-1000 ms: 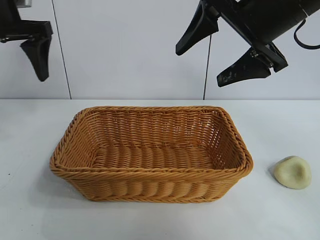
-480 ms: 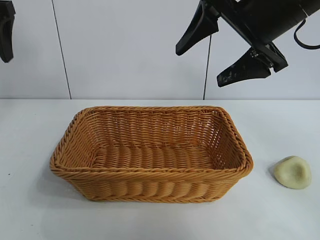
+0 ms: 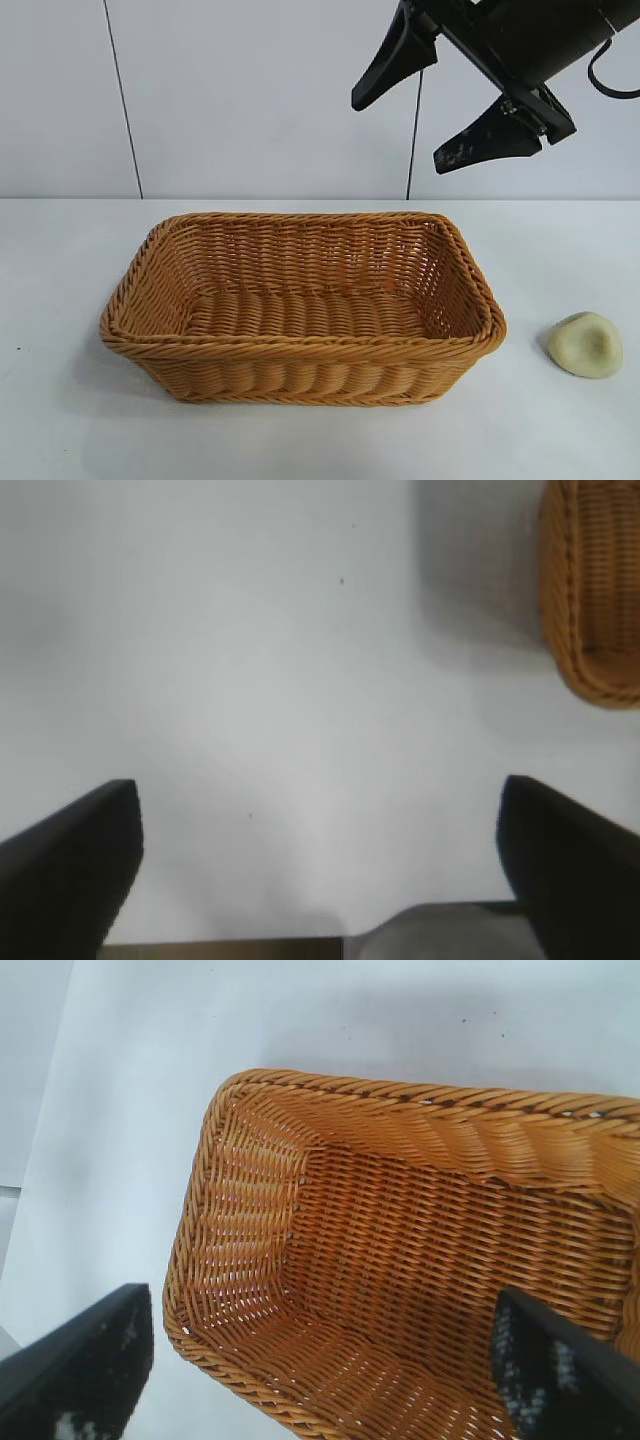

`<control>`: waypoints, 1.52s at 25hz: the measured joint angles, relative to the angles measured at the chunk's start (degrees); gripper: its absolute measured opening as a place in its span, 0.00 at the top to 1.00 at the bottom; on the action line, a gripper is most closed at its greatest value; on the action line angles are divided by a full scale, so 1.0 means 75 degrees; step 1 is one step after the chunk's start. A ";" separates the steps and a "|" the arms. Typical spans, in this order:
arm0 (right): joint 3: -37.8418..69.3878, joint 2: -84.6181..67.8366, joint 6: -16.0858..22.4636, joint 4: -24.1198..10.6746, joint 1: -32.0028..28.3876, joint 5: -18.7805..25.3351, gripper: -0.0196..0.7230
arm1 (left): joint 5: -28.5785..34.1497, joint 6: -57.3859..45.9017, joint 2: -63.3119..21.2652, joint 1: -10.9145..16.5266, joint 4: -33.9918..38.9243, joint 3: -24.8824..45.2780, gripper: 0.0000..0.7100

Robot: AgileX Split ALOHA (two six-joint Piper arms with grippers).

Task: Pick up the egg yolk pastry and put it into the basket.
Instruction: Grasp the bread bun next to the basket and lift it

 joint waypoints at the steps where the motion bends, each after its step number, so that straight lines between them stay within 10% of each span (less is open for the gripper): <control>1: 0.0000 0.0000 0.0000 0.0000 0.0000 0.0000 0.09 | -0.0149 -0.0009 -0.0353 0.0000 0.0006 0.0277 0.02; 23: 0.0000 0.0000 0.0132 -0.0486 0.0000 0.0029 0.09 | -0.0910 0.0045 -0.5677 0.0000 -0.0011 0.1716 0.02; 30: 0.0000 0.0000 0.0966 -0.2030 0.0000 0.0053 0.10 | -0.0910 0.0045 -0.5875 0.0000 -0.0016 0.1716 0.02; 38: 0.0000 0.0000 0.2717 -0.5183 0.0000 0.0479 0.10 | -0.0913 0.0045 -0.5907 0.0000 -0.0016 0.1716 0.02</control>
